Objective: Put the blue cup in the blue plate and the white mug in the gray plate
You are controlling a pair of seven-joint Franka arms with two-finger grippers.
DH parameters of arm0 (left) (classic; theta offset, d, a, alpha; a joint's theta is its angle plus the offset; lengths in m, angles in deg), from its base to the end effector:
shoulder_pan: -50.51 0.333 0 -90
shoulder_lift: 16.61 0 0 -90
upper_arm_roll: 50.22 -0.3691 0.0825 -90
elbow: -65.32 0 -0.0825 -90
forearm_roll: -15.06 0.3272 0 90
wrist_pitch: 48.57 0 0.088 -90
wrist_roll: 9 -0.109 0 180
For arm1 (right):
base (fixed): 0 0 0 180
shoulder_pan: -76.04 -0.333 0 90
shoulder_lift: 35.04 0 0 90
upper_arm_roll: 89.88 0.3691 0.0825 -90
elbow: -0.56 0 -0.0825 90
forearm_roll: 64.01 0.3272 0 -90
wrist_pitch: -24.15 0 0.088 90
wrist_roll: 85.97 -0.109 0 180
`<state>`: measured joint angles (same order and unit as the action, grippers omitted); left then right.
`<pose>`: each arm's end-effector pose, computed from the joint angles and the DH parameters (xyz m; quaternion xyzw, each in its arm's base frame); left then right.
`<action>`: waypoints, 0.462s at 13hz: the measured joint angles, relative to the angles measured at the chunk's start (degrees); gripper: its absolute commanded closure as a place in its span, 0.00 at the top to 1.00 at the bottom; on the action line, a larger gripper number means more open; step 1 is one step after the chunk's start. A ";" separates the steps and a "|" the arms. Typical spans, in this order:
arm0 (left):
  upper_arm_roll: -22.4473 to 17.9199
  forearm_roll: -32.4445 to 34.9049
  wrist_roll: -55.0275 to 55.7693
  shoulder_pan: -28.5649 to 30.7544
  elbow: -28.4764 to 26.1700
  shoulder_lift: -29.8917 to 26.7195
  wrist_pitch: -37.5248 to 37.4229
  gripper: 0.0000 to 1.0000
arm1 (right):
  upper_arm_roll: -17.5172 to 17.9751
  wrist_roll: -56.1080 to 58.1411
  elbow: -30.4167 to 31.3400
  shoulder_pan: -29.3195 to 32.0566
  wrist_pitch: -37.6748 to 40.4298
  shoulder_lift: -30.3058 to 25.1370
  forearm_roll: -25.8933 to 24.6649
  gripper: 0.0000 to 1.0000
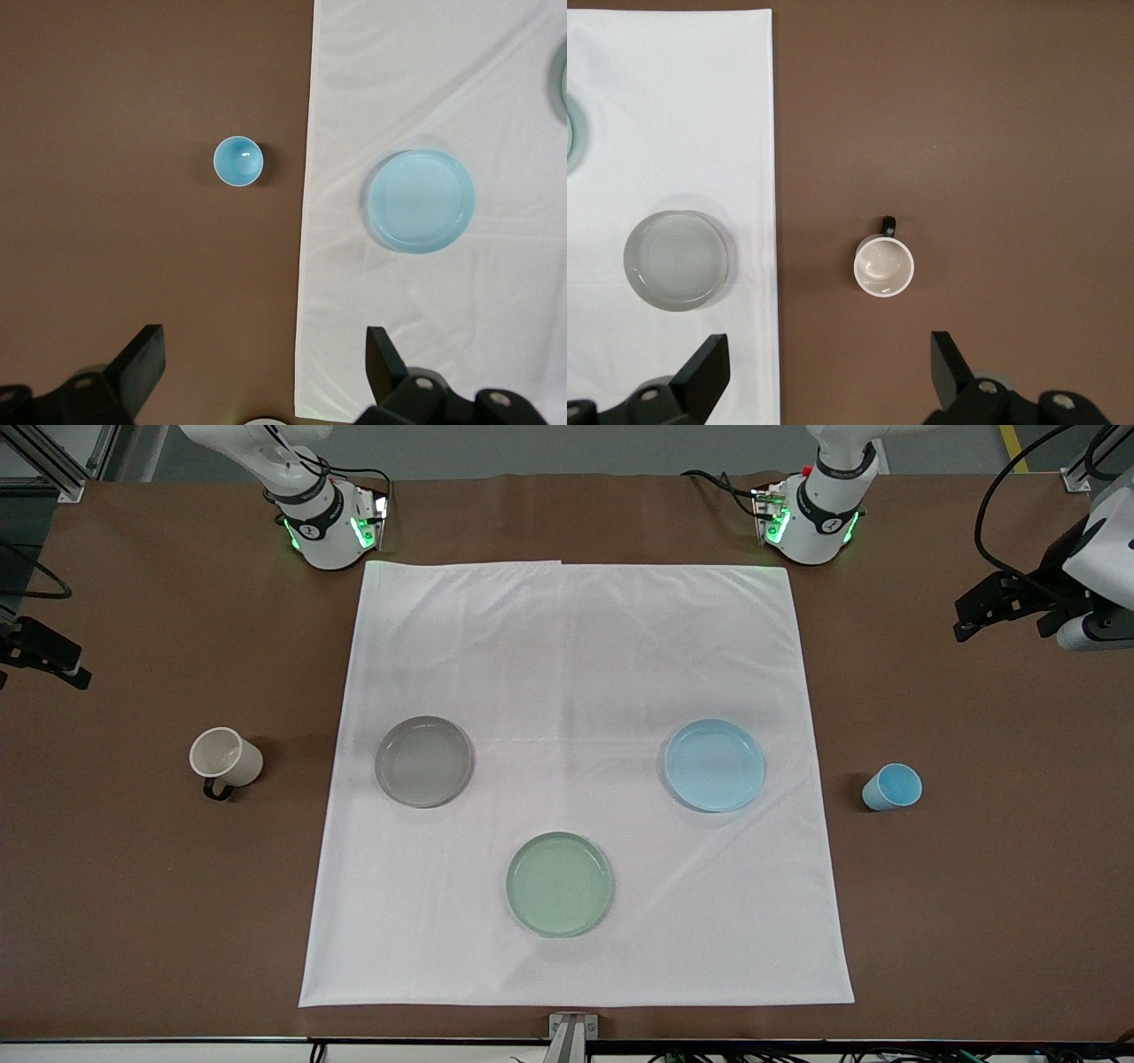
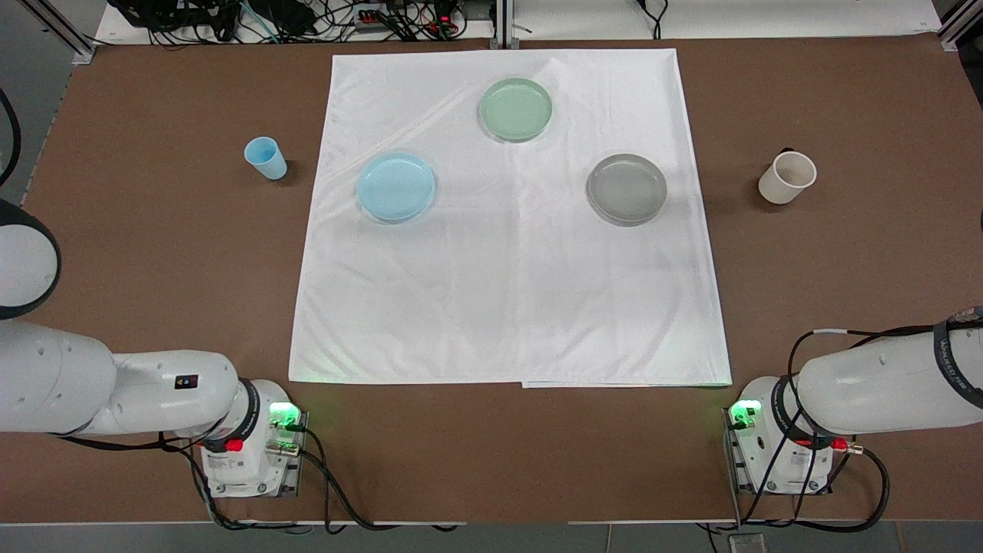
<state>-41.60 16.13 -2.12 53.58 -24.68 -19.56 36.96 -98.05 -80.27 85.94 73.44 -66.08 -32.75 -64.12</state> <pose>0.4689 -0.0461 0.6935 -0.9997 -0.0124 0.0120 0.0146 0.5112 -0.0480 0.6895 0.9997 0.0012 0.0221 0.0060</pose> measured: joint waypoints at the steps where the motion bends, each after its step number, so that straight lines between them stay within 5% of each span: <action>1: -0.01 0.00 0.00 0.01 0.00 0.03 0.00 1.00 | -0.04 0.00 0.09 0.04 0.32 0.62 0.00 1.00; 6: -0.11 0.00 0.00 0.07 0.14 0.28 0.00 1.00 | -0.50 0.00 2.20 1.52 -6.79 11.41 0.01 1.00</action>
<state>-41.71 16.13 -2.12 53.65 -24.54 -19.28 36.96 -98.55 -80.27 88.14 74.96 -72.87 -21.35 -64.11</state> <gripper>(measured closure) 0.000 0.000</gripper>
